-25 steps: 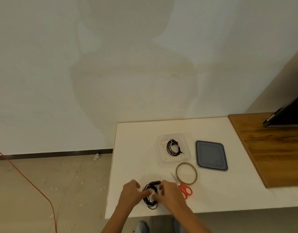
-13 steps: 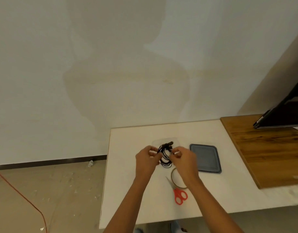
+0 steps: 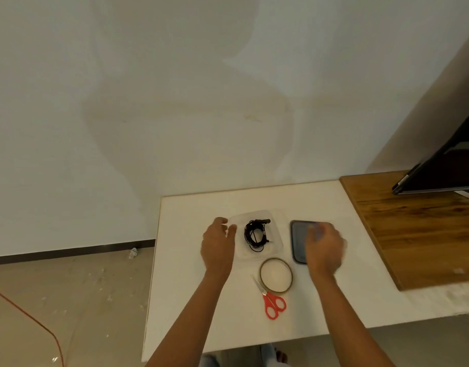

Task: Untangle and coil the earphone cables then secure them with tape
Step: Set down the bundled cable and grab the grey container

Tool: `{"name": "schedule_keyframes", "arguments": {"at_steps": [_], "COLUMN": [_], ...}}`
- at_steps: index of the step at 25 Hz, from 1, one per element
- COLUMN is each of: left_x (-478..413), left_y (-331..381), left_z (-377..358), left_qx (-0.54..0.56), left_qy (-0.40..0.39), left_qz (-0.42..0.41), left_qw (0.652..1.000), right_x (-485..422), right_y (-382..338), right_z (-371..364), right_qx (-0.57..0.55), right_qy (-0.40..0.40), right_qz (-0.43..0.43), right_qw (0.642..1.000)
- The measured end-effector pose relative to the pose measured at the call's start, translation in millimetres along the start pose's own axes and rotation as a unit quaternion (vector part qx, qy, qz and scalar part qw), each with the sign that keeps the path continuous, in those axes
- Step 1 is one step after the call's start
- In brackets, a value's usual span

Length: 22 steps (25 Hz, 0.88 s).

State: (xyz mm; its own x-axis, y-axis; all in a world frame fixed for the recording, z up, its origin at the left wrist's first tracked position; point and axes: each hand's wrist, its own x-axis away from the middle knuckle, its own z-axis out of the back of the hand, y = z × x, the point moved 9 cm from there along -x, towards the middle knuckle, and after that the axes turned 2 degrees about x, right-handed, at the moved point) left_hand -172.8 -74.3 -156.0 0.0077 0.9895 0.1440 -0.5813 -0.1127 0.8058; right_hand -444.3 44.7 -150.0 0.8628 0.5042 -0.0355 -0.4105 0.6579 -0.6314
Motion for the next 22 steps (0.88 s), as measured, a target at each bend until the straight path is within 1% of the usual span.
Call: {"name": "schedule_keyframes", "arguments": {"at_steps": [1,2,3,4,5,6,7,8,9,10,11,12,13,14,15,16,17,18,19,21,22], "left_x": [0,0,2,5,10,14,17,18,17,16,15,15,15,16,17,18,18,16,15,13,13], "left_y": [-8,-18,-28,-37,-44,-48,-52,-54,-55,-56,-56,-57,-57,-58,-59,-59,-59,-59,-60,-62,-64], "left_z": [7,5,-2,-13,-20,-24,-28,-29,-31,-32,-34,-34,-35,-35,-35,-35,-34,-32,-30,-28,-27], "left_qx": [-0.005,-0.002,0.012,0.035,0.075,0.129,0.184,0.228,0.257,0.276,0.291,0.300,0.308,0.315,0.320,0.321,0.317,0.311,0.305,0.293,0.289], "left_qy": [0.004,-0.025,-0.072,-0.117,-0.140,-0.140,-0.130,-0.118,-0.110,-0.108,-0.107,-0.104,-0.099,-0.093,-0.088,-0.086,-0.084,-0.083,-0.084,-0.088,-0.088], "left_qz": [0.003,0.021,0.050,0.085,0.119,0.154,0.184,0.204,0.213,0.218,0.220,0.222,0.224,0.226,0.224,0.218,0.210,0.201,0.194,0.187,0.187], "left_qw": [1.000,0.999,0.996,0.989,0.980,0.970,0.957,0.945,0.936,0.930,0.925,0.922,0.919,0.917,0.916,0.918,0.921,0.925,0.929,0.933,0.935], "right_x": [-2,-2,-1,-1,-3,-5,-7,-11,-13,-12,-7,6,24,47,69,87,103,113,116,119,122], "right_y": [27,51,67,75,74,72,65,50,29,5,-25,-56,-81,-95,-103,-107,-108,-105,-105,-94,-89], "right_z": [6,3,-3,-11,-13,-13,-8,-4,0,-1,-10,-23,-46,-73,-93,-108,-118,-122,-122,-127,-130], "right_qx": [0.067,0.123,0.162,0.175,0.156,0.101,0.033,-0.027,-0.061,-0.076,-0.069,-0.065,-0.038,0.015,0.078,0.125,0.159,0.167,0.178,0.203,0.199], "right_qy": [-0.006,-0.040,-0.076,-0.105,-0.117,-0.113,-0.093,-0.079,-0.073,-0.064,-0.072,-0.098,-0.144,-0.190,-0.216,-0.222,-0.250,-0.271,-0.247,-0.258,-0.296], "right_qz": [-0.061,-0.116,-0.143,-0.146,-0.144,-0.150,-0.152,-0.129,-0.088,-0.035,0.039,0.107,0.165,0.203,0.223,0.243,0.251,0.248,0.261,0.290,0.296], "right_qw": [0.996,0.985,0.974,0.968,0.970,0.977,0.983,0.988,0.992,0.994,0.994,0.987,0.975,0.961,0.947,0.936,0.922,0.915,0.916,0.899,0.886]}}
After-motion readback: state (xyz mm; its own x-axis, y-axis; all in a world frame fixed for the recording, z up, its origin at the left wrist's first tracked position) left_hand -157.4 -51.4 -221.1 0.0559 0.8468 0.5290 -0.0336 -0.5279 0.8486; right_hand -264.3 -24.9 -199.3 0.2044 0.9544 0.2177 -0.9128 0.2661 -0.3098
